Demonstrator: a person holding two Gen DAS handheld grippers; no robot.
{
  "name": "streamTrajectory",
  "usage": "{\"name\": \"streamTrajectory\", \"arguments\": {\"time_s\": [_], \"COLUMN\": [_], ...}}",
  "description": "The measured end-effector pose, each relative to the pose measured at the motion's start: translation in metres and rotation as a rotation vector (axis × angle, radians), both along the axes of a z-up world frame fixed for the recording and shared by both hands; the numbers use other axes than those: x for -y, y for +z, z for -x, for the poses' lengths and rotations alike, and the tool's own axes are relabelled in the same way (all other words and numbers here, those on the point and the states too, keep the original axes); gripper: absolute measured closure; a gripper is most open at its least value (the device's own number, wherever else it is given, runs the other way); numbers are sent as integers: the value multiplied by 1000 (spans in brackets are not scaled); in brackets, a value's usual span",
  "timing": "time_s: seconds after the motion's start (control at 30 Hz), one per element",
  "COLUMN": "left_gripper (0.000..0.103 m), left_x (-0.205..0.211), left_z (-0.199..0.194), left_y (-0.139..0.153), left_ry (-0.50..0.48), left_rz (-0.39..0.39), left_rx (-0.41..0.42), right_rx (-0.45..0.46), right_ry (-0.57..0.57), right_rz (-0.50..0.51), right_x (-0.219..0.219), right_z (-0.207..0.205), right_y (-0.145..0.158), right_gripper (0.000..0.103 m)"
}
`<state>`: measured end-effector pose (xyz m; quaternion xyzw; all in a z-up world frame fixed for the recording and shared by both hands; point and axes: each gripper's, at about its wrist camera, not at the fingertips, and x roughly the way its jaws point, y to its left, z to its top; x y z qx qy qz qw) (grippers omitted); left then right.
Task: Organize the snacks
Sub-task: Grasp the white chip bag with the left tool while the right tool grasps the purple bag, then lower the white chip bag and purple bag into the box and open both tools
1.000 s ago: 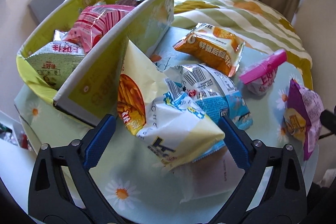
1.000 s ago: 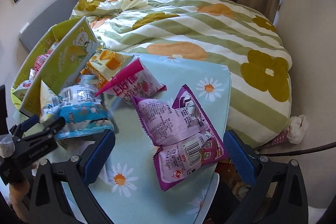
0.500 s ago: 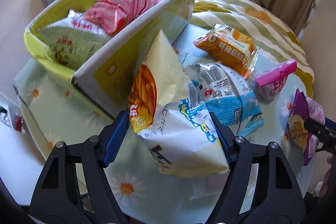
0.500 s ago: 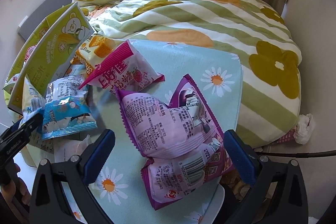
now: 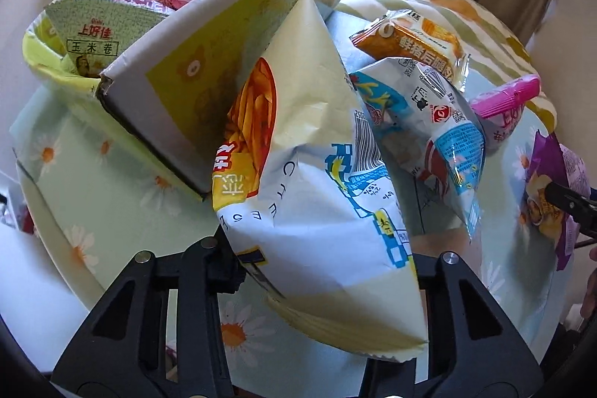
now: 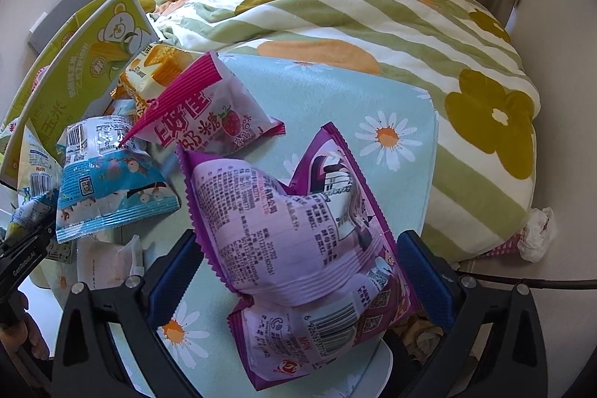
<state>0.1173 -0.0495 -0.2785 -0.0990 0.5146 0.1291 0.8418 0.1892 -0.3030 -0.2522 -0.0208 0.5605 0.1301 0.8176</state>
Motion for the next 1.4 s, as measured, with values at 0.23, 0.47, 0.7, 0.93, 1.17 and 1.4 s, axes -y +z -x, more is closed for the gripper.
{"name": "streamTrajectory", "arguments": {"time_s": [0.23, 0.47, 0.7, 0.93, 1.17, 1.4], "left_gripper": [65, 65, 65, 65, 65, 65], "left_x": [6, 10, 12, 5, -21, -72], "left_z": [13, 23, 32, 41, 25, -9], "left_y": [17, 40, 80, 135, 181, 208], "left_ry": [-42, -76, -128, -195, -242, -236], "left_rz": [-20, -20, -20, -18, -15, -38], "left_rx": [35, 75, 130, 206, 250, 251], "right_rx": [-17, 7, 56, 127, 215, 269], "right_ry": [1, -19, -31, -11, 39, 66], "right_rz": [6, -18, -52, -83, -129, -181], "right_x": [-2, -1, -5, -26, -75, -139], "right_z": [3, 17, 37, 53, 53, 30], "right_y": [-6, 10, 51, 102, 150, 186], "right_gripper": [36, 38, 38, 38, 38, 38]}}
